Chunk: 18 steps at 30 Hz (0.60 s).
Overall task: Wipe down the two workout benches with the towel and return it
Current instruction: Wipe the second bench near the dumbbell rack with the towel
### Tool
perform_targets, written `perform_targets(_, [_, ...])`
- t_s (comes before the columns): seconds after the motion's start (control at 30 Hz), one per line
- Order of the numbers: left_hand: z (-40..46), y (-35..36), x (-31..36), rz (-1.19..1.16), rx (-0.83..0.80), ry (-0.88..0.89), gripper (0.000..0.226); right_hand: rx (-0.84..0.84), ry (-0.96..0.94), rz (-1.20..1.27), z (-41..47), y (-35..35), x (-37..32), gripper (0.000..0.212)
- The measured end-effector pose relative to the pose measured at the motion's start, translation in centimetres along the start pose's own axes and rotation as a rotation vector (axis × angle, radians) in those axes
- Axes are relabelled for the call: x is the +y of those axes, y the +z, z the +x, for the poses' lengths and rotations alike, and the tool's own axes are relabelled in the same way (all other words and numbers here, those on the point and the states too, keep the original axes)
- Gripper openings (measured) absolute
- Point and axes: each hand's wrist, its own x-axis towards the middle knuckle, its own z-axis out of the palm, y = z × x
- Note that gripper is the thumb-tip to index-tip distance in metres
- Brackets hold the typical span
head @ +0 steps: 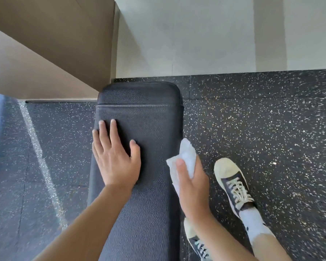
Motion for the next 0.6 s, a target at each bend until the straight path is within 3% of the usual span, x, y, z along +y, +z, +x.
perform_targets(0.17, [-2.7, 0.4, -0.1, 0.029, 0.029, 0.048, 0.075, 0.013, 0.049, -0.035, -2.3, -0.1, 0.4, 0.029])
perform_targets(0.33, [-2.6, 0.5, 0.0, 0.036, 0.057, 0.048, 0.075, 0.026, 0.095, 0.093, 8.9, 1.8, -4.4, 0.012])
perform_targets(0.43, [-2.5, 0.9, -0.4, 0.052, 0.072, 0.05, 0.076, 0.018, 0.044, 0.107, 16.0, 3.0, -7.1, 0.02])
perform_targets(0.6, [-2.4, 1.1, -0.5, 0.053, 0.092, 0.066, 0.077, -0.017, 0.017, 0.215, 14.9, 2.5, -5.4, 0.019])
